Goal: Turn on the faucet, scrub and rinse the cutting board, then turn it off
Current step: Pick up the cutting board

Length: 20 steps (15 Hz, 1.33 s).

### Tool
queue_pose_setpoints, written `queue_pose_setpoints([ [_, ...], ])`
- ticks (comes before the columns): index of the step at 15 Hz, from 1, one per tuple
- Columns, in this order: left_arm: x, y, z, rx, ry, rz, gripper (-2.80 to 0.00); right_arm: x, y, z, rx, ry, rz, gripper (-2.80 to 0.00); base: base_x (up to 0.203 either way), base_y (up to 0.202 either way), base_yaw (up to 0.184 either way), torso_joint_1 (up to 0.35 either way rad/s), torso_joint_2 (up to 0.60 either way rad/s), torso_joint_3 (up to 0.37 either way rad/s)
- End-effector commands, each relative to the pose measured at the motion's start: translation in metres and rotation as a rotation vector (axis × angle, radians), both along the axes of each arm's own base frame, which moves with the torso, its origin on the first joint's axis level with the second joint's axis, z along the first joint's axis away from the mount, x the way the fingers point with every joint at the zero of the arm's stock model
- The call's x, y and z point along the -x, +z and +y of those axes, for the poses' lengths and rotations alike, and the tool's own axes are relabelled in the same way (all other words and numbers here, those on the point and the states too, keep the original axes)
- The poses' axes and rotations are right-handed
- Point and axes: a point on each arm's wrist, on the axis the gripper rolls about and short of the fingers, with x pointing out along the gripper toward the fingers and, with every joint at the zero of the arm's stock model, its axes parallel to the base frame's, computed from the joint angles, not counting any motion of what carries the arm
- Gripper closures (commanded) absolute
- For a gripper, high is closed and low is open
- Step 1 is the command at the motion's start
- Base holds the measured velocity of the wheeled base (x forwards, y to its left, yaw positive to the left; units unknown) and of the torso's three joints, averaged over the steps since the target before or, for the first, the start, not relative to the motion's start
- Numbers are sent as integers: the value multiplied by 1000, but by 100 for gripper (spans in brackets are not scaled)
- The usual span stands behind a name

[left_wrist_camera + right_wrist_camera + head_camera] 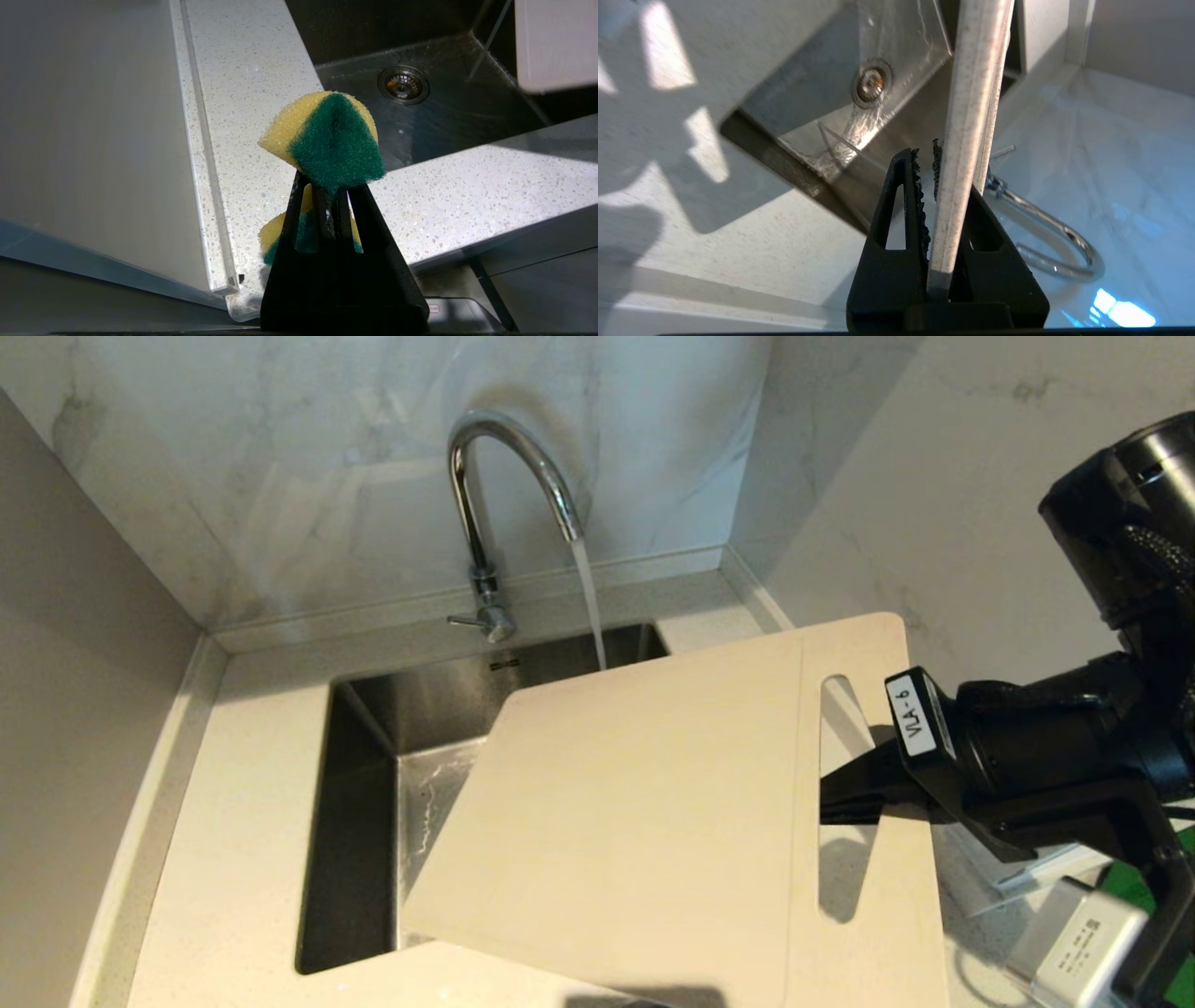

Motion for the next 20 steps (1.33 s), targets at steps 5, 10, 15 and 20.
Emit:
queue_pose_setpoints([
  [5, 0, 0, 0, 0, 0, 1, 0, -16, 0, 5, 31, 52, 11, 0, 0, 0, 0, 0, 0, 0],
  [10, 0, 0, 0, 0, -3, 1, 0, -18, 12, 17, 34, 112, 7, 0, 0, 0, 0, 0, 0, 0],
  [15, 0, 0, 0, 0, -3, 1, 0, -30, 13, 28, 110, 150, 19, 0, 0, 0, 0, 0, 0, 0],
  [20, 0, 0, 0, 0, -3, 1, 0, -22, 14, 24, 238, 98, 25, 0, 0, 0, 0, 0, 0, 0],
])
